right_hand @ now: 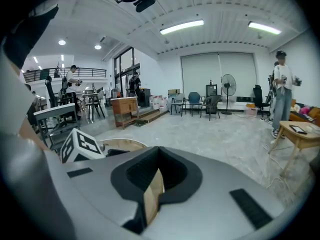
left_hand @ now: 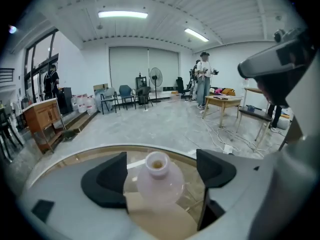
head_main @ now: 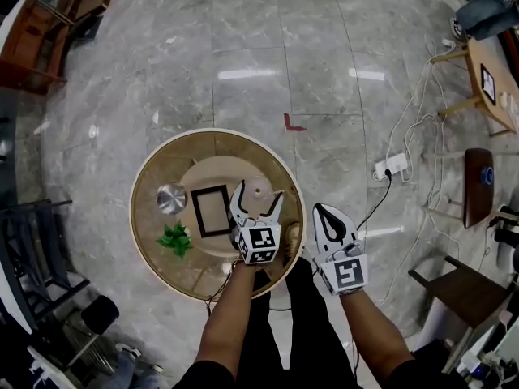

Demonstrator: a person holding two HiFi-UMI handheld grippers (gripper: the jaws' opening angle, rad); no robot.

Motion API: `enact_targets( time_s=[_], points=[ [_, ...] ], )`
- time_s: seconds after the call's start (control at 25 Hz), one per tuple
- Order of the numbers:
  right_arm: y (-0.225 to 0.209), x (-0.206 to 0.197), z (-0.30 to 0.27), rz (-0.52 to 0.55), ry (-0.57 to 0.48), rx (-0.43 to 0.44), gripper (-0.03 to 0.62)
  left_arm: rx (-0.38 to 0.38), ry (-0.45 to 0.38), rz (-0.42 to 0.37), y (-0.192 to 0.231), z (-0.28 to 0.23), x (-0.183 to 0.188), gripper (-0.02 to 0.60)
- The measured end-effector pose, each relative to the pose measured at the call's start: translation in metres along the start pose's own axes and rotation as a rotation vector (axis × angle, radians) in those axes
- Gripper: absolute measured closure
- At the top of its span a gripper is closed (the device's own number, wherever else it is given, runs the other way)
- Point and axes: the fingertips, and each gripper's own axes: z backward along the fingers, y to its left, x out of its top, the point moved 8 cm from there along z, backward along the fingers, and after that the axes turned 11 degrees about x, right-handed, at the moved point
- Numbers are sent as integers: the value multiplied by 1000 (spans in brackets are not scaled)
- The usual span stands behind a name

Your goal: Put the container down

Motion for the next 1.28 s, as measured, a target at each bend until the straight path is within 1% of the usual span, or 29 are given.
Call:
enact_targets(
  time_s=[0.12, 0.2, 0.28, 0.36, 0.44, 0.52, 0.56, 0.6, 0.64, 0.68, 0.72, 0.8, 0.92, 1.04, 1.16, 1.28],
  points=[
    [5, 40, 10, 27, -46, -3, 594, 2, -45, 10, 16, 40, 30, 171],
    [8, 68, 15, 32, -80, 7, 594, 5, -74, 30, 31, 68, 56, 205],
    [14, 96, 17, 6, -117, 39, 594, 10, -113, 58, 50, 98, 83, 253],
    [21, 130, 22, -2, -154, 73, 594, 32, -183, 69, 72, 129, 114, 289],
    [26, 162, 27, 8, -151, 95, 594, 65, -253, 64, 92, 161, 147, 346],
    [33, 185, 29, 8, -127, 117, 594, 100, -293, 61, 108, 193, 175, 407],
    [37, 196, 32, 8, -123, 127, 594, 106, -299, 78, 114, 207, 186, 449],
    [41, 206, 36, 11, -127, 135, 594, 96, -293, 116, 118, 222, 195, 503],
    [47, 216, 44, 18, -134, 141, 594, 68, -274, 167, 119, 236, 201, 583],
    [52, 223, 53, 30, -140, 147, 594, 33, -252, 217, 117, 250, 204, 583],
    [58, 228, 63, 45, -145, 153, 594, 3, -238, 250, 114, 264, 207, 583],
    [66, 237, 77, 77, -152, 174, 594, -20, -243, 267, 108, 288, 214, 583],
    [76, 254, 85, 126, -166, 216, 594, -4, -256, 238, 108, 311, 221, 583],
    [96, 270, 95, 179, -165, 254, 594, -23, -216, 184, 113, 334, 222, 581],
    [113, 283, 100, 214, -183, 277, 595, -26, -216, 180, 123, 351, 225, 581],
    [124, 290, 97, 193, -203, 308, 594, -3, -239, 183, 131, 360, 231, 581]
  ],
)
